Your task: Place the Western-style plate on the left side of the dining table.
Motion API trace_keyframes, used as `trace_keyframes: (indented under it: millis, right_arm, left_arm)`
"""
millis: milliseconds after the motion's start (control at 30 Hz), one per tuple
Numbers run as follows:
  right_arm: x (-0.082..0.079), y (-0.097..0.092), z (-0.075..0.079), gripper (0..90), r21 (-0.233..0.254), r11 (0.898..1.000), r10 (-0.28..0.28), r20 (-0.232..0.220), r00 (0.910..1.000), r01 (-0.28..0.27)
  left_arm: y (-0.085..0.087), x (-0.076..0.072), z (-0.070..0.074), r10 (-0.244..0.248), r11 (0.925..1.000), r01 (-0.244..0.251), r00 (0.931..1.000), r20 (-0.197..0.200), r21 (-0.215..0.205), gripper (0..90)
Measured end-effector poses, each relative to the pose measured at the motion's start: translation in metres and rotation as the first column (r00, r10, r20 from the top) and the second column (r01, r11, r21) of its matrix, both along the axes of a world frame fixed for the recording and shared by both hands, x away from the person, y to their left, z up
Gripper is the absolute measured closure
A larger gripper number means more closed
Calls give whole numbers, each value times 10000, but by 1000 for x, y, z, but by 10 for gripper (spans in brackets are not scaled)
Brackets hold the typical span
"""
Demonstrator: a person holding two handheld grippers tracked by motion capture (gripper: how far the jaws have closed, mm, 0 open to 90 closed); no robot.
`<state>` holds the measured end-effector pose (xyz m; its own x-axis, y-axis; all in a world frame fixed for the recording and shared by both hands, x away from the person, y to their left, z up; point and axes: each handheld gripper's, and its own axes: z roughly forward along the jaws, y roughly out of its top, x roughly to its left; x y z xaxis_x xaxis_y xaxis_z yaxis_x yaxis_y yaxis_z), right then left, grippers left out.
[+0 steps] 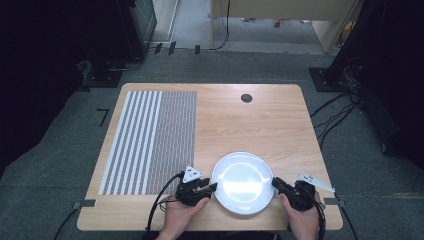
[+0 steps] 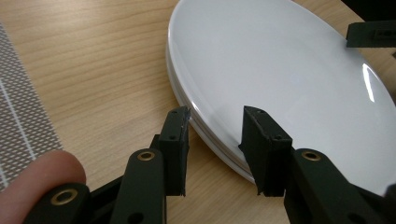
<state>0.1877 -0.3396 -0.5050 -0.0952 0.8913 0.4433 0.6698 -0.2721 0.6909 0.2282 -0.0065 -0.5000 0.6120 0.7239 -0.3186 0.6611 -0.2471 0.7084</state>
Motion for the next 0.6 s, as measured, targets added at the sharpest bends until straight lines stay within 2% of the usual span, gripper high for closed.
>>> trace_keyframes:
  millis: [67, 333, 533, 600]
  right_arm:
    - [0, 0, 0, 818, -2, 10000, -28, -19, 10000, 28]
    - [1, -6, -3, 846, 785, 9968, -167, -170, 9997, 179]
    - [1, -5, -3, 850, 702, 9973, -212, -72, 9997, 217]
    - [1, -6, -4, 855, 820, 9963, -268, -100, 9996, 275]
  left_arm:
    - [-1, 0, 0, -62, 10000, 62, 10000, -42, 1, 627]
    - [-1, 0, 0, -1, 10000, 1, 9999, -146, -37, 633]
    - [-1, 1, 0, 31, 9999, -33, 9997, -246, -109, 640]
    - [-1, 1, 0, 44, 10000, -46, 9997, -227, -80, 636]
